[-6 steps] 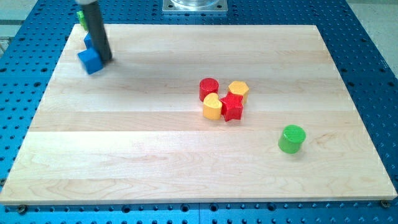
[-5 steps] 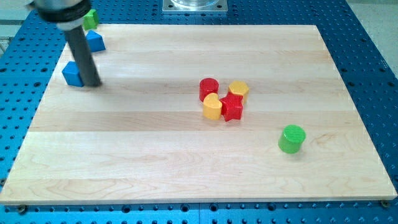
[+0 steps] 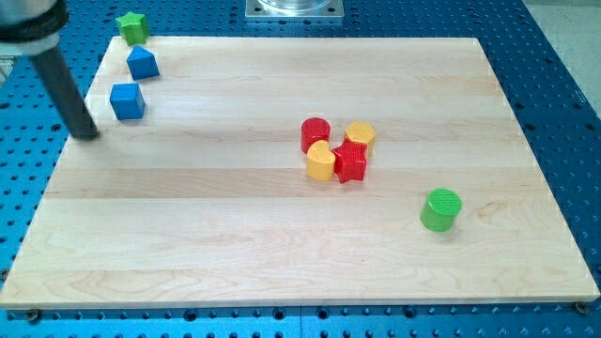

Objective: Push the cube right below the triangle

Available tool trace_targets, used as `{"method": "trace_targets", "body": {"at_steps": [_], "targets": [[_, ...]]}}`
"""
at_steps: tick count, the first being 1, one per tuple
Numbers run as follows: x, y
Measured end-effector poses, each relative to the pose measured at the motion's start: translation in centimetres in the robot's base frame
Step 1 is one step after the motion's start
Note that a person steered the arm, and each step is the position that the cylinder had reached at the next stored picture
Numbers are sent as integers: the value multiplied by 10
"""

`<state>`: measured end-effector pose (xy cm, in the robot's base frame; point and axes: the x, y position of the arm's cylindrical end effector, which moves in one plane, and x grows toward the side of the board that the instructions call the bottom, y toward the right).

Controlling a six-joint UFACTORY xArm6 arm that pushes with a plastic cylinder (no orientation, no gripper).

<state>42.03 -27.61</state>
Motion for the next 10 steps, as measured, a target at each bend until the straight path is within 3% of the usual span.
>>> {"method": "trace_targets", "body": {"at_steps": [1,2,3,4,6,8,10], "targets": [[-7,36],[-41,75],[-63,64],[-19,35],[-131,42],[-51,60],[-101,100]]}}
